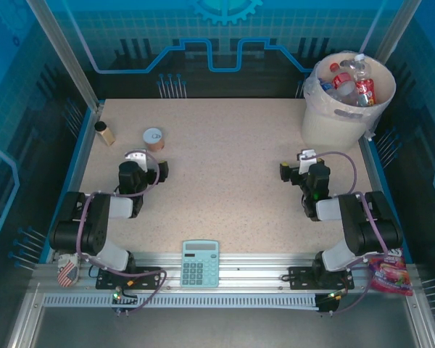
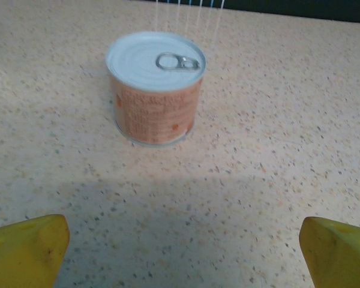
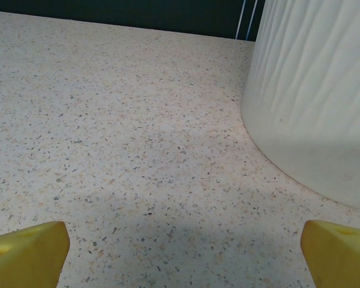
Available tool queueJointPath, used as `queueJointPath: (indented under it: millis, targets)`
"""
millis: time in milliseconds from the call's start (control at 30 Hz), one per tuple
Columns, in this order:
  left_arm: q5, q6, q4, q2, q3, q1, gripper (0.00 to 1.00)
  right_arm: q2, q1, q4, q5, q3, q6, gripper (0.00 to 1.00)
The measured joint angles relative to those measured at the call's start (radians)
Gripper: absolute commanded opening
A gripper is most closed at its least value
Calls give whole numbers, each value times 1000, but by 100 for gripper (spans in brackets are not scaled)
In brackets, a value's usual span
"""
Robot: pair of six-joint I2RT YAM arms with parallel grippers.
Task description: Put the plastic bottles in the bin
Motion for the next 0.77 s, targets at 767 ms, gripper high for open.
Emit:
queueJointPath:
  millis: [767]
  targets:
    - [-8, 5, 31, 0, 0, 0, 99, 0, 0, -8, 0, 0, 1, 100]
